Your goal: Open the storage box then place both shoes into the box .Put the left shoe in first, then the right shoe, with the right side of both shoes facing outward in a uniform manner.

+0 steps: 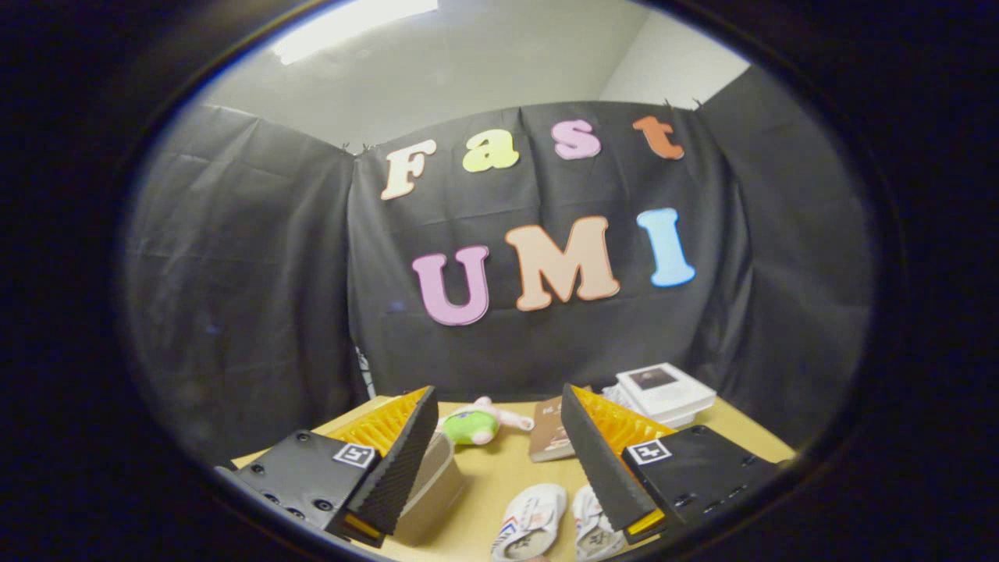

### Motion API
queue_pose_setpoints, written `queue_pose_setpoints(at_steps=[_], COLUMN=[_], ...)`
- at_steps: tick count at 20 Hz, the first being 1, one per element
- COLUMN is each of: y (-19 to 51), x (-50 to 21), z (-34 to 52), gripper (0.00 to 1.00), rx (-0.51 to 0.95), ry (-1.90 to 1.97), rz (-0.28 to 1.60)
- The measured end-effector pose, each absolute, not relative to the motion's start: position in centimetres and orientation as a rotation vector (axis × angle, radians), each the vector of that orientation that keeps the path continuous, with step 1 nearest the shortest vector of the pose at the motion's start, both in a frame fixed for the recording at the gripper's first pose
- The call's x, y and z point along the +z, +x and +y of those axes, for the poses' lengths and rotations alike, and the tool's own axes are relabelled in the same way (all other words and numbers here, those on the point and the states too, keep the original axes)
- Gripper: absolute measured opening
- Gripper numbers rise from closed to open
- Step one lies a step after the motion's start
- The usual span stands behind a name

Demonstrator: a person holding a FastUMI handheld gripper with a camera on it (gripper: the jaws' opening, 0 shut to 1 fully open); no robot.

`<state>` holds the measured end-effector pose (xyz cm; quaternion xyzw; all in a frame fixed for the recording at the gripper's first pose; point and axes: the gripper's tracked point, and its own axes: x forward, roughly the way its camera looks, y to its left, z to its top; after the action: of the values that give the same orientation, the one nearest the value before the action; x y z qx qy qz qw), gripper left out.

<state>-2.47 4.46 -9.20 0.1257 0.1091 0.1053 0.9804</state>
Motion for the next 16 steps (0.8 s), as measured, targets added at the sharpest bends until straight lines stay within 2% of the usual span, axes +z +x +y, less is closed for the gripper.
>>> queue_pose_setpoints(at_steps=[5, 16], y=[-3.5, -6.5], x=[-12.5, -20.3], z=[6.9, 12.6], gripper=[1.0, 1.0], rx=[0.328, 0.475], ry=[0.458, 0.996], rz=[0.355, 0.696])
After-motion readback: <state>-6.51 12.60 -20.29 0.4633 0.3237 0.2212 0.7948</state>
